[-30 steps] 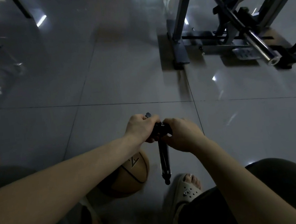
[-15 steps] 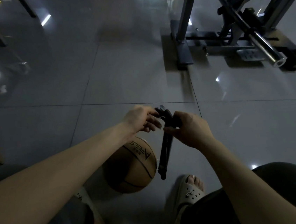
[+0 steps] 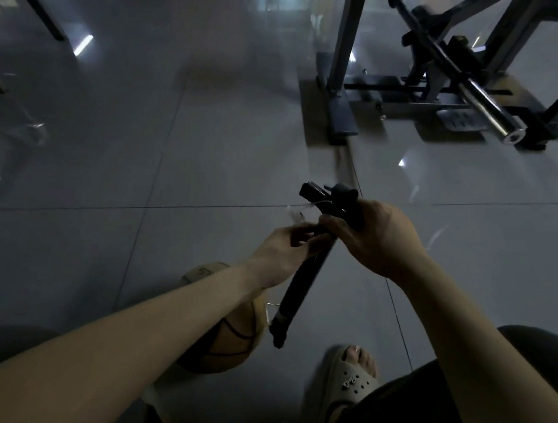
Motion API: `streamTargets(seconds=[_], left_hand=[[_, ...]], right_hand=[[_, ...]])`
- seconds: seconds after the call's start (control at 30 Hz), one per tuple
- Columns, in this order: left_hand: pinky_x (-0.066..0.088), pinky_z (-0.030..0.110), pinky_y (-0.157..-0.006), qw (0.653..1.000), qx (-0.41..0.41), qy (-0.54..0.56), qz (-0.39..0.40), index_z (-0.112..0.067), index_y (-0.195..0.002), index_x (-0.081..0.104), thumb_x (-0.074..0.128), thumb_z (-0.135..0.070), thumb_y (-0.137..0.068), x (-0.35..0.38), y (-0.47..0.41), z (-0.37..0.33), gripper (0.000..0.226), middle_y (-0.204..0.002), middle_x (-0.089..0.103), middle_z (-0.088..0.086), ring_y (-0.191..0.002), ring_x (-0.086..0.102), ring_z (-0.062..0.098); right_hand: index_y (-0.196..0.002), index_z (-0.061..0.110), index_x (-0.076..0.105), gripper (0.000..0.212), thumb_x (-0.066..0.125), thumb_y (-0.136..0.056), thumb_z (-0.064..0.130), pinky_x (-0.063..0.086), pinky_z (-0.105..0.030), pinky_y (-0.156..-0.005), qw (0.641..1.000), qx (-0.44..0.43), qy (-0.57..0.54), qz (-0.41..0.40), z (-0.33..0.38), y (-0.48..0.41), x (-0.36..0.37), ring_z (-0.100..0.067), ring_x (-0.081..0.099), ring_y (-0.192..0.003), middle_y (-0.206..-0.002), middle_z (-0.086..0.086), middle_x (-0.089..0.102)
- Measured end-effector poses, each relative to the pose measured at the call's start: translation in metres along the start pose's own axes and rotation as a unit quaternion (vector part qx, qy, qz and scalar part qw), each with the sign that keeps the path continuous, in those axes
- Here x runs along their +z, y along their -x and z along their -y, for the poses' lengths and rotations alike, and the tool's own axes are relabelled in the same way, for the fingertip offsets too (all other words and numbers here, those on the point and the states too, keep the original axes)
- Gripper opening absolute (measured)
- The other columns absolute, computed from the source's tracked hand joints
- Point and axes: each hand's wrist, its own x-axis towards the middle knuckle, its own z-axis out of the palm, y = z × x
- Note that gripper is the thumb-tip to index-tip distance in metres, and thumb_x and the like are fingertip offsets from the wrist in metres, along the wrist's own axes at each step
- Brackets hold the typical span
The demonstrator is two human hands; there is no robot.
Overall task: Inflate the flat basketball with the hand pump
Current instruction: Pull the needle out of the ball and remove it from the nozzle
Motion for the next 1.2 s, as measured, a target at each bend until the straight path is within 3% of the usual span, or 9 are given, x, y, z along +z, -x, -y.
streamTargets(seconds=[0.13,0.3,0.43,0.57,0.8,0.93,1.07,1.13,1.2], left_hand=[[0.048,0.052,-0.101,0.999,0.005,0.023,-0.029,-0.027,-0.102,0.073,0.070,-0.073,-0.067,0.000,0.000,-0.011,0.057,-0.102,0.073,0.004,-0.103,0.067,0.026],[0.055,0.042,-0.090,0.996,0.010,0.084,-0.013,-0.007,-0.108,0.069,0.066,-0.060,-0.081,0.005,0.003,-0.018,0.060,-0.100,0.073,0.014,-0.092,0.070,0.031],[0.053,0.026,-0.075,0.993,0.002,0.118,-0.019,-0.003,-0.108,0.070,0.065,-0.053,-0.083,0.007,0.003,-0.021,0.056,-0.092,0.071,0.008,-0.084,0.066,0.019],[0.053,0.033,-0.079,0.989,-0.010,0.145,-0.018,-0.002,-0.108,0.070,0.070,-0.054,-0.077,0.006,0.003,-0.020,0.060,-0.094,0.072,0.004,-0.088,0.065,0.021],[0.049,0.038,-0.075,0.981,-0.050,0.180,-0.052,-0.004,-0.099,0.072,0.073,-0.046,-0.076,0.007,0.004,-0.010,0.048,-0.095,0.070,0.012,-0.084,0.063,0.027],[0.052,0.039,-0.077,0.983,-0.067,0.165,-0.054,0.001,-0.111,0.068,0.072,-0.050,-0.078,0.003,0.000,-0.009,0.061,-0.097,0.071,0.011,-0.084,0.065,0.025],[0.052,0.036,-0.076,0.979,-0.066,0.180,-0.072,-0.001,-0.110,0.069,0.071,-0.048,-0.085,-0.005,-0.010,-0.012,0.054,-0.095,0.071,0.009,-0.084,0.065,0.024],[0.051,0.034,-0.071,0.967,-0.089,0.210,-0.113,-0.003,-0.103,0.071,0.071,-0.053,-0.084,-0.012,-0.016,-0.017,0.053,-0.085,0.069,0.009,-0.076,0.064,0.023],[0.050,0.030,-0.065,0.946,-0.121,0.259,-0.154,-0.008,-0.089,0.071,0.068,-0.055,-0.085,-0.023,-0.021,-0.019,0.047,-0.075,0.066,0.011,-0.067,0.063,0.023]], right_hand=[[-0.082,0.015,0.066,0.057,0.035,-0.097,0.061,0.048,-0.040,-0.052,0.996,0.019,-0.081,-0.006,-0.005,-0.005,-0.006,-0.021,0.059,-0.058,-0.069,-0.005,0.067],[-0.091,0.006,0.066,0.072,0.032,-0.088,0.069,0.056,-0.053,-0.068,0.988,0.047,-0.147,0.018,-0.008,-0.007,-0.003,-0.028,0.067,-0.073,-0.083,-0.012,0.072],[-0.085,0.000,0.065,0.058,0.042,-0.097,0.053,0.036,-0.040,-0.050,0.981,0.036,-0.187,0.024,-0.001,-0.001,-0.007,-0.016,0.042,-0.050,-0.058,-0.003,0.049],[-0.081,0.003,0.065,0.052,0.049,-0.097,0.050,0.030,-0.031,-0.048,0.982,0.036,-0.185,0.030,-0.001,0.000,-0.004,-0.011,0.037,-0.045,-0.052,0.003,0.041],[-0.082,0.016,0.067,0.048,0.044,-0.093,0.057,0.054,-0.053,-0.065,0.969,0.059,-0.235,0.040,0.000,-0.002,0.015,-0.031,0.060,-0.063,-0.061,-0.007,0.058],[-0.085,0.021,0.070,0.036,0.049,-0.096,0.048,0.056,-0.049,-0.067,0.966,0.060,-0.248,0.044,0.002,-0.006,0.017,-0.013,0.065,-0.068,-0.068,0.008,0.066],[-0.093,0.012,0.073,0.032,0.060,-0.096,0.041,0.052,-0.037,-0.051,0.903,0.146,-0.403,-0.035,0.013,-0.005,0.018,-0.015,0.057,-0.058,-0.069,0.002,0.065],[-0.099,0.010,0.069,0.038,0.060,-0.094,0.046,0.059,-0.044,-0.061,0.862,0.217,-0.457,-0.031,0.017,-0.001,0.021,-0.022,0.063,-0.067,-0.080,-0.014,0.066],[-0.103,0.009,0.065,0.040,0.062,-0.092,0.048,0.060,-0.050,-0.073,0.851,0.260,-0.453,0.051,0.020,0.006,0.032,-0.026,0.070,-0.078,-0.092,-0.018,0.070]])
